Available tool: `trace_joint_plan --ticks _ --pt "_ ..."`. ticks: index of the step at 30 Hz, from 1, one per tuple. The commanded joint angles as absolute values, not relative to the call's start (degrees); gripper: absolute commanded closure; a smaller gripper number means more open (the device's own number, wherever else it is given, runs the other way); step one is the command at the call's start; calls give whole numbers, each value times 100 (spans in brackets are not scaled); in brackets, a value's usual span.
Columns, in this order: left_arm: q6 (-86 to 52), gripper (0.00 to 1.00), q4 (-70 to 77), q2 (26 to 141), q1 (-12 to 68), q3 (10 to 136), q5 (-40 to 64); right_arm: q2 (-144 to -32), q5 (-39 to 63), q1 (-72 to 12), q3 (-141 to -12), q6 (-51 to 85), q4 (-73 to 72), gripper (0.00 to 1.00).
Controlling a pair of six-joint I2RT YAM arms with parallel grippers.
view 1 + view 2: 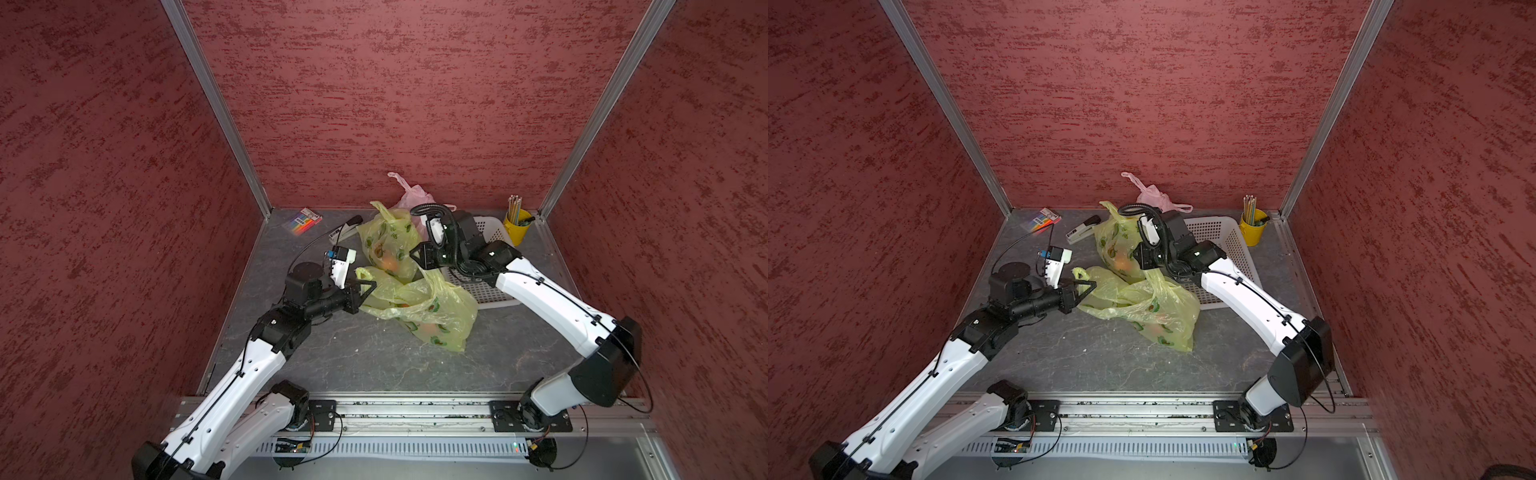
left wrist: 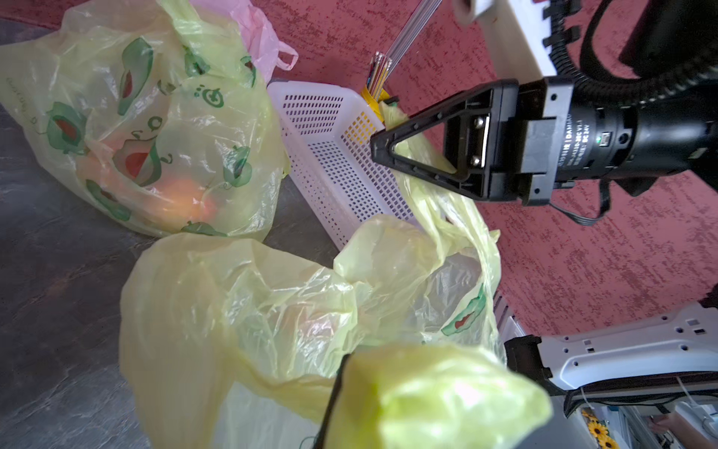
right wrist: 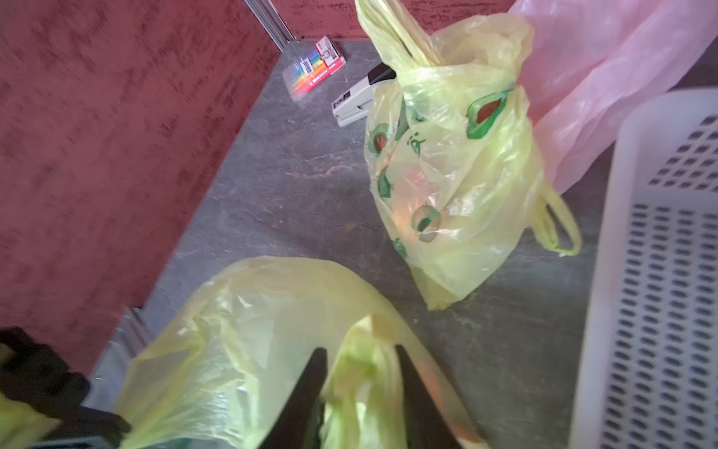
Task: Place the peach into a plastic bag & tie a knot
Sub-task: Adjust the plastic bag at the center of the board.
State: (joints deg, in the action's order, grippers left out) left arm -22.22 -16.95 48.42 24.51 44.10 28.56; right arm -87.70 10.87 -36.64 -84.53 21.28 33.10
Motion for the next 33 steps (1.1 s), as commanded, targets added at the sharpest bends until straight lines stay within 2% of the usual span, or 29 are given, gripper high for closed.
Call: trace_joint_plan --ticks 1,2,4,7,10,13,16,22,24,33 --pt "-2360 100 -1222 4829 2487 4581 3075 -8359 1132 -3647 -9030 1899 3159 27" --pt "-2348 100 -1230 4848 2494 4610 3091 -8358 1085 -3647 -9166 1854 3217 21" --pt "-2347 100 -1242 4901 2504 4651 3090 -8162 1191 -3648 -9432 1777 3265 19" --pt "-2349 100 -1244 4973 2526 4678 3093 -8110 1878 -3672 -9658 1797 3158 32" --pt "-2330 100 -1276 5009 2553 4701 3076 -8291 2830 -3770 -9926 1846 3237 38" --pt "-2320 100 -1301 5015 2558 4734 3072 -8594 3221 -3999 -10157 1838 3351 41" --pt "-2285 100 -1361 5045 2571 4782 3076 -8855 3310 -4195 -10361 1788 3513 40" --pt "-2259 100 -1397 5069 2609 4860 3093 -9418 3303 -4477 -10663 1679 3854 32" --pt "-2255 100 -1397 5089 2621 4883 3101 -9570 3316 -4530 -10737 1654 3927 33" --pt "-2208 100 -1463 5209 2702 4978 3109 -9835 3445 -4649 -10884 1573 4002 67"
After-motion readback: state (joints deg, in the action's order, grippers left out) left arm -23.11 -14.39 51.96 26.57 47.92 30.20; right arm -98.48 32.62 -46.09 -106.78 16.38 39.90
